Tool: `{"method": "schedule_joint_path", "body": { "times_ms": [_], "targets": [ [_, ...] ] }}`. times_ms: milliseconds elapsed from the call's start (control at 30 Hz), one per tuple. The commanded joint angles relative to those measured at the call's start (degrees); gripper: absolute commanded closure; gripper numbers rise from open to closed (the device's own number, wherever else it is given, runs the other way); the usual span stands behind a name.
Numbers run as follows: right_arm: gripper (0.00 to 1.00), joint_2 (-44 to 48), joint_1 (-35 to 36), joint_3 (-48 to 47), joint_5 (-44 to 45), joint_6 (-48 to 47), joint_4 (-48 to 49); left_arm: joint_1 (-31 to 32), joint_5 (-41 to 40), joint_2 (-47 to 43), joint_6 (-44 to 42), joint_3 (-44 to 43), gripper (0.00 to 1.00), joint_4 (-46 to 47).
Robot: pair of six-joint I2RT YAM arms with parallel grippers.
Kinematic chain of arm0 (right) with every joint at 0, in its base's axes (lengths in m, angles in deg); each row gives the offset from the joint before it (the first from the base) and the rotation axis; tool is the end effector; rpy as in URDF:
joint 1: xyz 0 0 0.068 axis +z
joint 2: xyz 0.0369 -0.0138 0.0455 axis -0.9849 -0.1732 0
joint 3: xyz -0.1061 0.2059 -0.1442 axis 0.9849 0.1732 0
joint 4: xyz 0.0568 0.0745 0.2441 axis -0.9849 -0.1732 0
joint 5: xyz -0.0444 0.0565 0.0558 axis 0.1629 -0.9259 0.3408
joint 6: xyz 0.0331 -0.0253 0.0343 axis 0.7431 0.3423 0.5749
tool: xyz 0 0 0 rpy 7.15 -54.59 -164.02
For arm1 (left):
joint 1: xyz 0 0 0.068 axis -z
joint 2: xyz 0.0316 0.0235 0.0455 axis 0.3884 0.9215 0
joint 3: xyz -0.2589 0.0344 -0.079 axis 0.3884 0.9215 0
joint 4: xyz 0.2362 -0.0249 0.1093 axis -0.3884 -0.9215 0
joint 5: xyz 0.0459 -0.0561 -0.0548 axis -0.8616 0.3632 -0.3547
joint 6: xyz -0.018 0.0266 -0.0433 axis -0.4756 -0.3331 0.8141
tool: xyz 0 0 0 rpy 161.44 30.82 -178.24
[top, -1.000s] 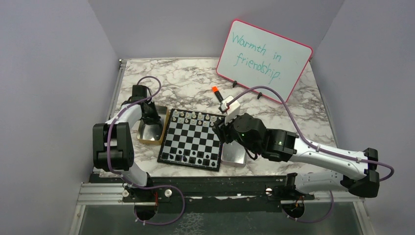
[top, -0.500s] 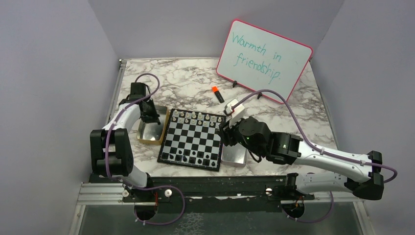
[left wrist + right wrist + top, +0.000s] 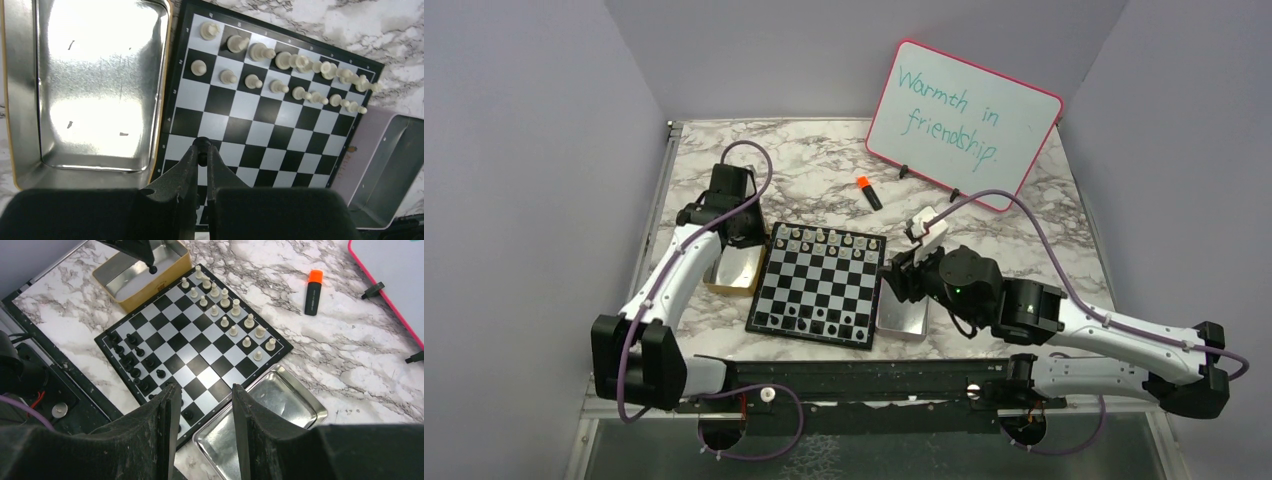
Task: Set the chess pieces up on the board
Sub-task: Place the chess piece on the chessboard.
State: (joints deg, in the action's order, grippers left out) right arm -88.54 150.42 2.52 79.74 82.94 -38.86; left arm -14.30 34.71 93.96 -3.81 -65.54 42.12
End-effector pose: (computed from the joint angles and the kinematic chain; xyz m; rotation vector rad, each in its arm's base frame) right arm 0.0875 0.1968 0.3538 -0.6308 1.8070 0.5292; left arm 0.2689 -0.0437 0.2680 -0.2293 2.5537 -0.3132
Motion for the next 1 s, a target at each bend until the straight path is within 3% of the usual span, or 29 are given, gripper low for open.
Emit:
{"method": "schedule_joint_path", "body": {
  "times_ms": [0,300,967],
  "targets": [
    [0.53,3.0,0.0,2.0,1.1,1.4,1.0,3.6,-3.9,-6.3,3.9,2.2,0.90,-5.5],
    [0.53,7.4,0.0,5.4,-0.4,2.3,1.1,5.4,-4.8,-14.2,8.3,9.8,0.90,-9.2],
    [0.53,13.3,0.0,8.9,0.7,0.1,3.2,5.7,-8.9,-8.7,11.9,14.0,0.91,-7.9]
  ]
}}
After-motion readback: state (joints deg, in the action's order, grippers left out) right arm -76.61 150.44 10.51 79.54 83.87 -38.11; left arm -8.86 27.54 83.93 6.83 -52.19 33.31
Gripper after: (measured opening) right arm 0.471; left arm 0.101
